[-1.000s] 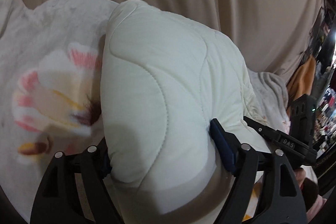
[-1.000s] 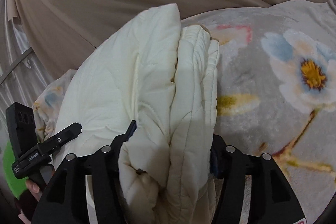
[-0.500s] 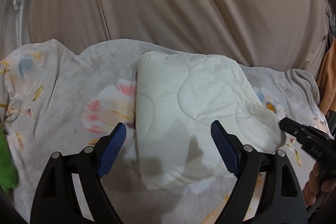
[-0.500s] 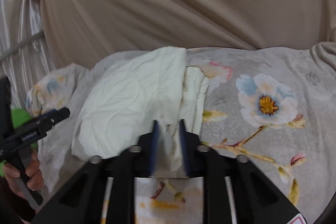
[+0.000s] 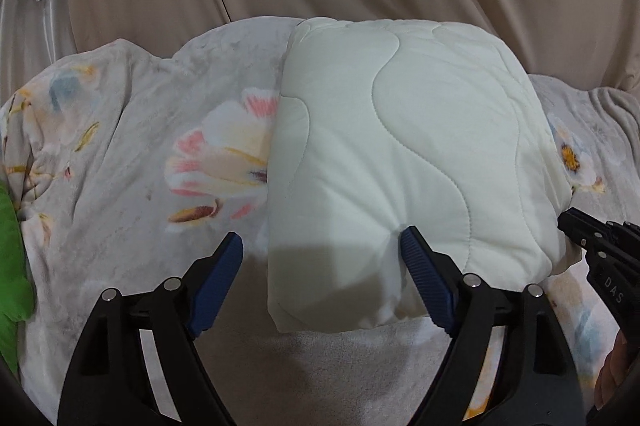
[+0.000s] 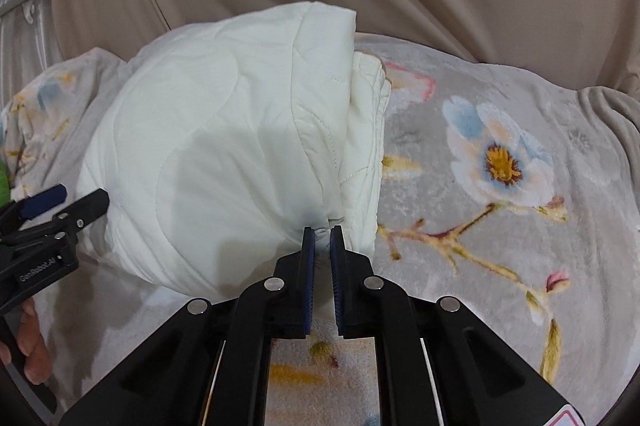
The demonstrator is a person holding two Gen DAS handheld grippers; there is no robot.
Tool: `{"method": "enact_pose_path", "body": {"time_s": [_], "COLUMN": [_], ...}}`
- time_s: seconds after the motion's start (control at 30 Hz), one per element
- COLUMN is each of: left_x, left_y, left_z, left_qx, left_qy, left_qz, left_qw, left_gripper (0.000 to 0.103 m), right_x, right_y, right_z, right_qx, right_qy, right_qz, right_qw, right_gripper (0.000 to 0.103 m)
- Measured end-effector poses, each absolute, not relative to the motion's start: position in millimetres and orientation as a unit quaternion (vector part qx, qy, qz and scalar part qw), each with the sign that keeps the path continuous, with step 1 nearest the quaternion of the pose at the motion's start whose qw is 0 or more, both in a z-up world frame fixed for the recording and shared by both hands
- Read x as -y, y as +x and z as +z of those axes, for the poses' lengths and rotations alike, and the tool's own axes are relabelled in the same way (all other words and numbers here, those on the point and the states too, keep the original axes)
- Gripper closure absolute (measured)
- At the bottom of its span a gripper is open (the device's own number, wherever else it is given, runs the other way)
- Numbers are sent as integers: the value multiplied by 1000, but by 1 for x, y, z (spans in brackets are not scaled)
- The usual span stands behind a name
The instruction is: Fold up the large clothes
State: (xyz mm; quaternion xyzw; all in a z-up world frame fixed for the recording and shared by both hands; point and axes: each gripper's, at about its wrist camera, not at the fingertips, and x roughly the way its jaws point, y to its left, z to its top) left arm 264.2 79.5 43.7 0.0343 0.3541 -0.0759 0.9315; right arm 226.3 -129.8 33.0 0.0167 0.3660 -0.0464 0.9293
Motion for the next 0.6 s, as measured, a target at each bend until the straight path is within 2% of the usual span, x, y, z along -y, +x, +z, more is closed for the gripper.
{"method": "enact_pose_path", "body": {"time_s": [0.4, 0.6], "left_x": [-74, -72], "left_y": [264, 240], "left_z": [35, 46], "left_qx": [-356, -348], "left_qy": [37, 25], "left_qz": [-63, -60], "left_qw": [932, 935], "left_gripper": [17, 17], "right_x": [124, 136], "right_y": [235, 199], "right_z": [16, 45], "right_qx": [-371, -320], "right_qy": [5, 54], "right_qz": [-56, -53], "right_qw": [927, 944], "right_gripper": [93, 90]}}
